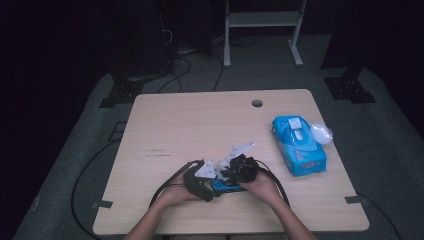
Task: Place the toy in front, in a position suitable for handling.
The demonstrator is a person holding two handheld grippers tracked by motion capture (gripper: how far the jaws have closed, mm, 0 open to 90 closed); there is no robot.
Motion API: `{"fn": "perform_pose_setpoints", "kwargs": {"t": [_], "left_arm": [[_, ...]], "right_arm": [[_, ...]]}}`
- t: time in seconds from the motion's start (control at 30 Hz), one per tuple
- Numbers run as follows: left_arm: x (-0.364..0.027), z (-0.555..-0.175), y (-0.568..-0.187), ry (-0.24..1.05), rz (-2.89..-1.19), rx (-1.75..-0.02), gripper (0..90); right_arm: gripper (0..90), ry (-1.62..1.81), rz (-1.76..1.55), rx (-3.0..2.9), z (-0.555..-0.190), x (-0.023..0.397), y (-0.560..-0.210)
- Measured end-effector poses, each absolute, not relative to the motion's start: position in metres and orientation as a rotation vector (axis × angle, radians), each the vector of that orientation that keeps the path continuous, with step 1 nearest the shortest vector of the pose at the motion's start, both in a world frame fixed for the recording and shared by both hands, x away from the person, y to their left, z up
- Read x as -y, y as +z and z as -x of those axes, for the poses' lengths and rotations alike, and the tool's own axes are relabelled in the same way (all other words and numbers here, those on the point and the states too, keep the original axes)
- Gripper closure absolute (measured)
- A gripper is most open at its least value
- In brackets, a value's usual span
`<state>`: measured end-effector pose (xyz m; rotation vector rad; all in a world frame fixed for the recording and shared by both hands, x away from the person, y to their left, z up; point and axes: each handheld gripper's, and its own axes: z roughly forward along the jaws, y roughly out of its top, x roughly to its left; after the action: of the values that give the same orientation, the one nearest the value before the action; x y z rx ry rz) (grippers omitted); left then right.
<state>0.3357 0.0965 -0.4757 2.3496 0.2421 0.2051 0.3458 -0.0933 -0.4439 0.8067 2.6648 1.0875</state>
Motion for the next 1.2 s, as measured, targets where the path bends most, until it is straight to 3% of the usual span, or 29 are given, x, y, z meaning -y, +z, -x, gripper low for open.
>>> {"fn": "perform_pose_setpoints", "kwargs": {"t": [0.47,1.2], "left_arm": [[-0.096,-0.336,-0.476,0.209,-2.347,-0.242,25.1],[-0.096,-0.336,-0.476,0.208,-2.341,-0.248,25.1]], "right_arm": [[81.9,1.072,-0.943,-2.581,-0.345,0.143,-0.441],[81.5,1.102,-0.878,-2.586,-0.34,0.13,-0.44]]}}
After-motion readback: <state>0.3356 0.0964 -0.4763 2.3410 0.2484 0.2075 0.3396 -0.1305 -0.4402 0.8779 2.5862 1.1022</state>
